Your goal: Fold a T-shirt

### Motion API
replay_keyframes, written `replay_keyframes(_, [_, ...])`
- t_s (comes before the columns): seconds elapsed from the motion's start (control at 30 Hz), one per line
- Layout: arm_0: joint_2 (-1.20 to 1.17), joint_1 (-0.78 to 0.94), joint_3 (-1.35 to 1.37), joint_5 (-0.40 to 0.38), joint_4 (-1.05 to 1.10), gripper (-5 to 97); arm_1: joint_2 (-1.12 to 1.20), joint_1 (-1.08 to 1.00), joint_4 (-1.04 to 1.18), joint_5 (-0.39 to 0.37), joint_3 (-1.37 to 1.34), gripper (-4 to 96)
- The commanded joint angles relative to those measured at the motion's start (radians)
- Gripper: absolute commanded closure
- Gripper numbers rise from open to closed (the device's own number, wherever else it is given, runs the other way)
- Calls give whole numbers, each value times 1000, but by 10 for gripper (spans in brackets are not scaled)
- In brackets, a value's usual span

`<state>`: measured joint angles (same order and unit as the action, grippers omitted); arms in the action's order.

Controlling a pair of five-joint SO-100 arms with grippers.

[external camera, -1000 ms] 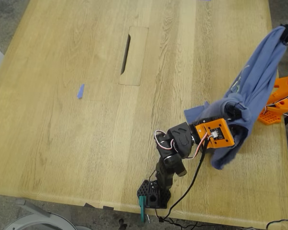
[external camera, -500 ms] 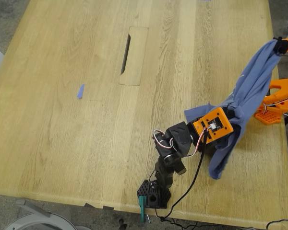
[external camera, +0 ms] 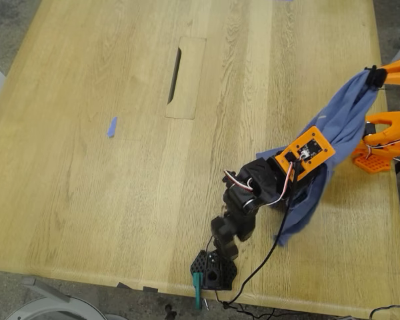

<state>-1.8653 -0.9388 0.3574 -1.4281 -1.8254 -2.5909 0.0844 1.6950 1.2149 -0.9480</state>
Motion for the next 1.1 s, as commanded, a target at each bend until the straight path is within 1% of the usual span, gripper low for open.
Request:
replay_keyframes(0.0, [-201, 28, 202, -15, 38, 918, -23, 11, -3, -6, -49, 913])
replay_keyframes(0.23, [-526, 141, 739, -29, 91, 918, -86, 26, -5, 0, -210, 913])
replay_keyframes(0.37, [-706, 219, 1081, -28, 245, 918, -120, 32, -41, 3, -348, 913])
replay_keyframes(0.5, [-827, 282, 1347, -25, 422, 918, -179, 38, -121, 17, -561, 913])
replay_keyframes(0.6, [-908, 322, 1516, -23, 538, 918, -216, 31, -233, 38, -736, 913])
replay_keyframes(0.83, [-1098, 445, 1881, -18, 749, 918, -258, -2, -541, 43, -1086, 913])
replay_keyframes(1.07, [-1143, 588, 2154, -18, 1005, 918, -245, -60, -870, 44, -1396, 913])
